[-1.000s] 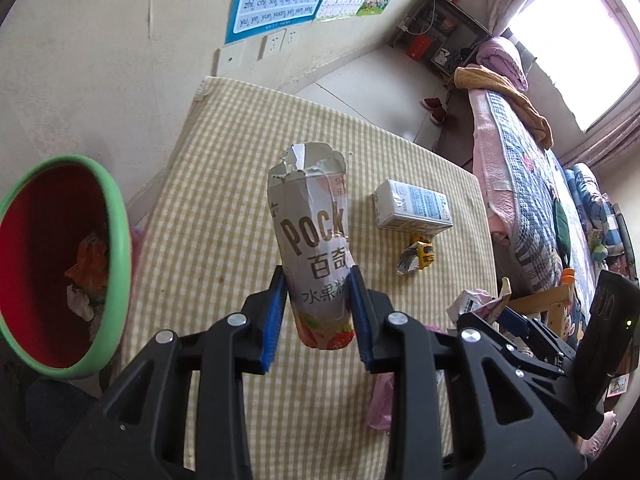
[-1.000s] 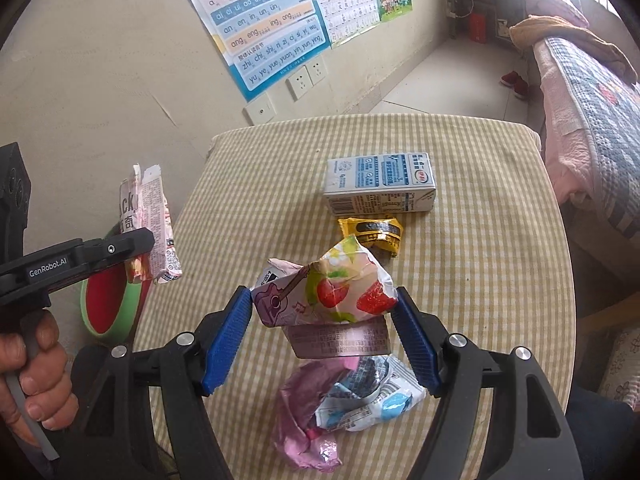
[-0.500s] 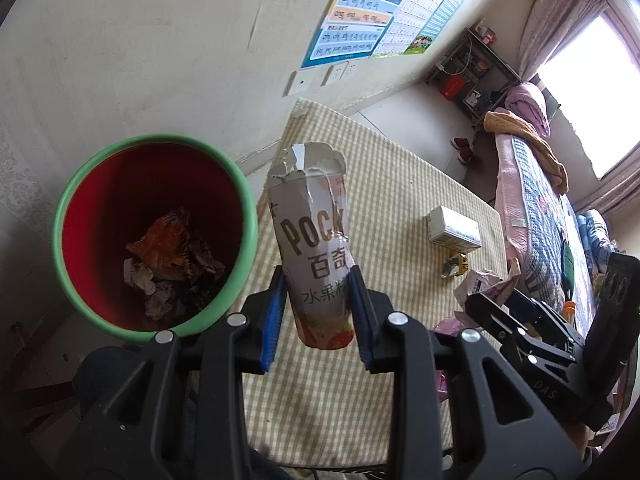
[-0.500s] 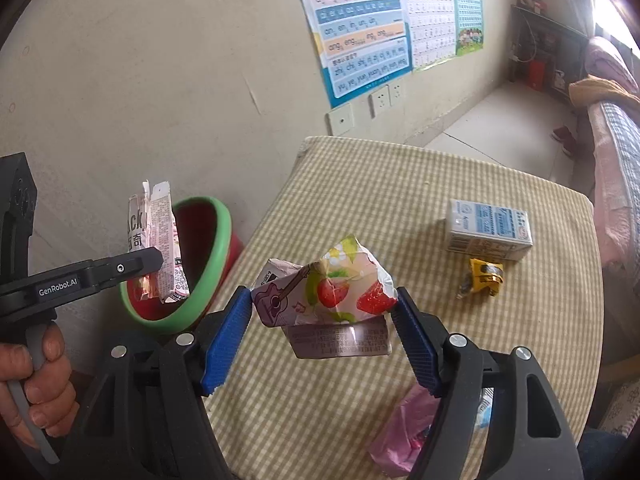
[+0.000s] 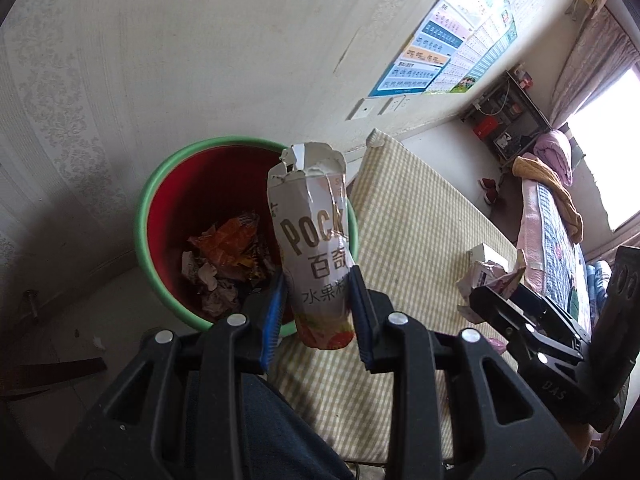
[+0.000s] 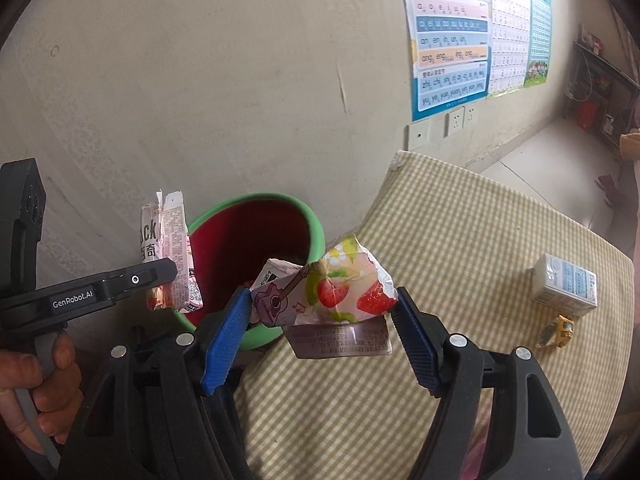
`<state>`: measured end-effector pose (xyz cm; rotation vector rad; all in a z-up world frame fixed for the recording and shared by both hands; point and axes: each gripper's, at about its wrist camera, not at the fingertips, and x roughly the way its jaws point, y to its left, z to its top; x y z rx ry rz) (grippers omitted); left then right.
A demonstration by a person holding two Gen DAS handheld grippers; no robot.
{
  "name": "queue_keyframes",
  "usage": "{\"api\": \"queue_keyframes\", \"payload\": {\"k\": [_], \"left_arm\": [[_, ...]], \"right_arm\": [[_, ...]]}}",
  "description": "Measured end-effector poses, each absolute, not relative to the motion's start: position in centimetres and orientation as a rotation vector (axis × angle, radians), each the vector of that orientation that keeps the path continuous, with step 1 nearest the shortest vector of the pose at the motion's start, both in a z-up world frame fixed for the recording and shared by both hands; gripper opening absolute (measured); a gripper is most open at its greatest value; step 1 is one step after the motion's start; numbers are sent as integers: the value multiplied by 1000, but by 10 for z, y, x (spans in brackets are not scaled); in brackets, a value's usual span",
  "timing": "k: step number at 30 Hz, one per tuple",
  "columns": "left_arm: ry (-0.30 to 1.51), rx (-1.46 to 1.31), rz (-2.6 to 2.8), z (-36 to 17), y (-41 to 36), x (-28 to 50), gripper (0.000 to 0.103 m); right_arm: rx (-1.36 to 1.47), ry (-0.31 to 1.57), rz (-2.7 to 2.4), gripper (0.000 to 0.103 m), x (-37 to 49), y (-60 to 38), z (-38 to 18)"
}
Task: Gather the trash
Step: 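Carry the Pocky box and strawberry wrapper over the bucket, then open both tools to drop the Pocky box and strawberry wrapper into the bucket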
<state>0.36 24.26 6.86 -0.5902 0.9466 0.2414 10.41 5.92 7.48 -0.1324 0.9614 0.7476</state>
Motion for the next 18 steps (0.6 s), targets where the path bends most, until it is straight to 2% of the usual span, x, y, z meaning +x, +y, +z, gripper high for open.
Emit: {"api": "queue_keyframes", "payload": {"k": [18], "left_arm": [[949, -673, 299, 46, 321, -9, 30]], "right_arm": [[-239, 980, 894, 70, 116, 175, 56]]}}
